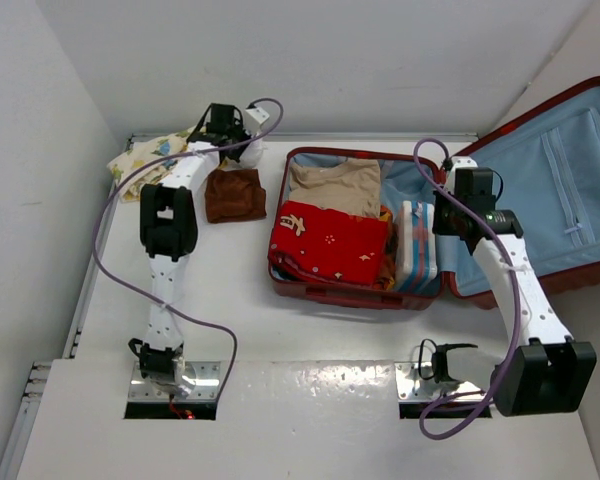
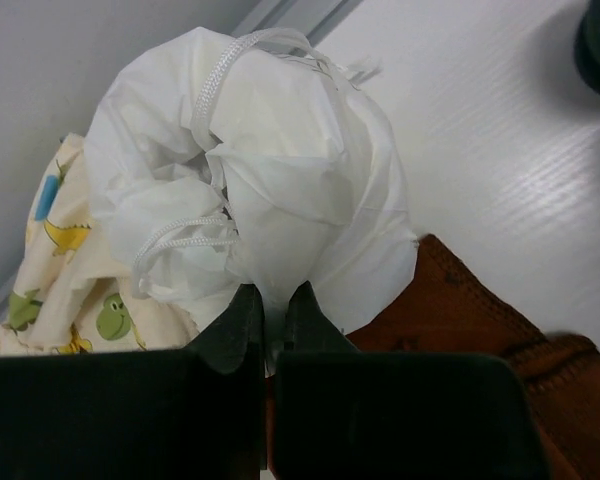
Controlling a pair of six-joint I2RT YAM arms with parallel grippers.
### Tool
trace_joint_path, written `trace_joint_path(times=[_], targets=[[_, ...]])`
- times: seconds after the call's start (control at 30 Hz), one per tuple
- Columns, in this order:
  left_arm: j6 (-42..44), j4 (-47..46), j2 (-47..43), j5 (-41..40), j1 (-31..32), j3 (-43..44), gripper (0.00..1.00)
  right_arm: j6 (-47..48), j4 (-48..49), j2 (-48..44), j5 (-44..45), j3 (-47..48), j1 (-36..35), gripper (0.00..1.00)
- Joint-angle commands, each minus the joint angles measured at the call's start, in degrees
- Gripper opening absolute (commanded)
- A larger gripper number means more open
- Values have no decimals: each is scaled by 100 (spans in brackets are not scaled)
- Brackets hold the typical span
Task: Pack the luggage
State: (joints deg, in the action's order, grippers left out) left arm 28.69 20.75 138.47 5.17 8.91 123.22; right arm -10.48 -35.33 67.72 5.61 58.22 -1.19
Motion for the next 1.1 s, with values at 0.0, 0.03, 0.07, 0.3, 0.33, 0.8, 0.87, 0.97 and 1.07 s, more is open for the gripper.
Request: trace_joint_path(times=[0.0, 0.03, 0.07, 0.3, 0.33, 0.8, 0.87, 0.97, 1.07], targets=[[-459, 122, -933, 283, -64, -79, 0, -51, 88, -189, 11, 120, 40, 4], [-687, 61, -1110, 370, -64, -9, 0, -103, 97, -198, 19, 137, 40, 4], [-785, 60, -1295, 484, -64, 44, 0, -103, 114, -207, 2, 129, 40, 4], [-1540, -176, -2657, 1117, 452, 317, 0, -366, 438, -567, 72, -109, 75, 10], [-1594, -177, -2746, 1205, 567, 256, 0, -393, 457, -602, 116, -109, 93, 14], [-2605, -1196, -2238, 2103, 2896, -378, 0, -1176, 343, -1481, 565, 129, 637, 54], [-2605, -1267, -1783, 1866, 3203, -141, 0, -1176, 124, -1630, 547, 155, 725, 54], [-2483, -1546, -1351, 1111, 3581, -8, 0, -1123, -34, -1841, 520, 85, 804, 54], [-2334, -1785, -806, 241, 3880, 97, 0, -1044, -140, -2087, 433, 6, 831, 54]])
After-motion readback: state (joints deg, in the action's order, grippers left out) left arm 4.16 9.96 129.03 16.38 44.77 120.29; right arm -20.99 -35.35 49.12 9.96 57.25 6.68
